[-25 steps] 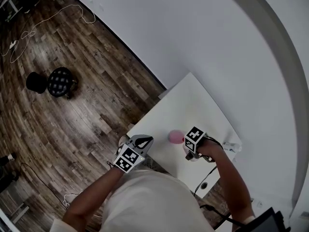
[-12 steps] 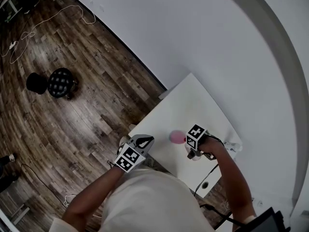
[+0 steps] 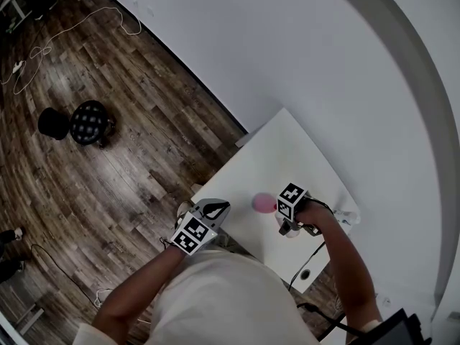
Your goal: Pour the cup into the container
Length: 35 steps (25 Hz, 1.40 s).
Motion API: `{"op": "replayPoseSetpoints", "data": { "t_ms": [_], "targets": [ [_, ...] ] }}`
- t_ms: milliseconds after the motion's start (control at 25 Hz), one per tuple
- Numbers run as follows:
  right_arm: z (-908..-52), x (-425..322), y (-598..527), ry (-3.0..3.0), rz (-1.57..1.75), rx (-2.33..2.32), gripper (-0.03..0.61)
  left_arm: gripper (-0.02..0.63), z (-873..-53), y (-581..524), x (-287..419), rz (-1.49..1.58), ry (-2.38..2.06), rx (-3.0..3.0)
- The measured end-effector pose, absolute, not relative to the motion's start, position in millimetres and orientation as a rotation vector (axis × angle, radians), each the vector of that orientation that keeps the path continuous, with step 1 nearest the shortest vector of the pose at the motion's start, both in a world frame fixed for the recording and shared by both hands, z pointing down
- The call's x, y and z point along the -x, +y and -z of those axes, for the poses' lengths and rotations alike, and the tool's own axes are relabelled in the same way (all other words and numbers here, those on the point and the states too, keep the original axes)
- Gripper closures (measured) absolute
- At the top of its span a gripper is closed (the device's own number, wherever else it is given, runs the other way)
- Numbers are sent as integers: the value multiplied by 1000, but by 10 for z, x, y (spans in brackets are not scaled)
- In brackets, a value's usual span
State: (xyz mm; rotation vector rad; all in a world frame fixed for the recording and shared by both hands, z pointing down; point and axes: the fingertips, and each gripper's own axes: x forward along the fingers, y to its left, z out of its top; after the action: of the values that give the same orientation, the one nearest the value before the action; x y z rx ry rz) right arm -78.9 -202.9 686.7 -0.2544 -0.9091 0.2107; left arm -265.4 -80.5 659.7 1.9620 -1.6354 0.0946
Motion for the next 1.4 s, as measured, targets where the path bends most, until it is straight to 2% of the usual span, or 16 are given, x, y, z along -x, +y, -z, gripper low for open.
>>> {"op": "replayPoseSetpoints", "data": {
  "t_ms": [1400],
  "targets": [
    [-6797, 828, -2141, -817, -187, 328, 218, 601, -6602, -1030, 2577, -86, -1641, -1948]
  ]
}}
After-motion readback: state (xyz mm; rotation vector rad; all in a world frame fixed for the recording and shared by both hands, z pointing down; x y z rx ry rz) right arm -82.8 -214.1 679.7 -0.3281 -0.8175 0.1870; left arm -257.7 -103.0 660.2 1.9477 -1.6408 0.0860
